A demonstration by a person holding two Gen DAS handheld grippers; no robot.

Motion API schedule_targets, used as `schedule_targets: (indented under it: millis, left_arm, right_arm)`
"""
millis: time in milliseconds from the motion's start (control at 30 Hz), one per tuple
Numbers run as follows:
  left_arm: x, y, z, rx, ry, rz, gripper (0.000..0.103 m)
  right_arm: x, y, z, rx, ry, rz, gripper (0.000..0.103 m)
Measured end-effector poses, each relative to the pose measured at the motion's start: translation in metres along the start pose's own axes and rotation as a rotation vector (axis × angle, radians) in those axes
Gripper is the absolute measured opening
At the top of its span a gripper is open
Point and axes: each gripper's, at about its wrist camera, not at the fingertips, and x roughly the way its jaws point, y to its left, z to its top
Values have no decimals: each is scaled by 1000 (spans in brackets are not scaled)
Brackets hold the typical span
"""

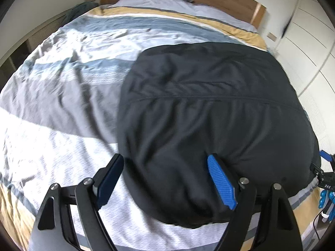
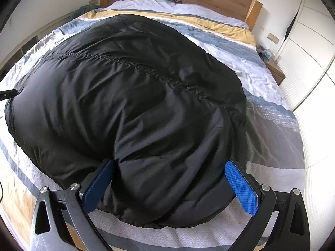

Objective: Fold large clothes

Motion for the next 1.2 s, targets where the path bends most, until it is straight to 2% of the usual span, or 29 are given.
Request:
schedule_targets:
  millis: [233, 500, 767, 1033, 1200]
  left_arm:
    - [-2, 22, -5, -44, 4, 12, 82]
    - [-10, 41, -8, -86, -16, -4, 82]
    - [-25, 57, -12, -117, -28, -19, 82]
    - [-53, 96, -19, -192, -39, 27, 82]
    - [-64, 120, -28, -230, -16, 55, 82]
  right_arm:
    - [-2, -12, -2, 25, 15, -3, 102]
    - [-10, -47, -13, 70, 39, -94, 102]
    - [-27, -74, -24, 144, 53, -143, 102]
    - [-42, -79, -33, 152, 78, -181, 102]
    - [-54, -85, -33, 192, 75, -153, 102]
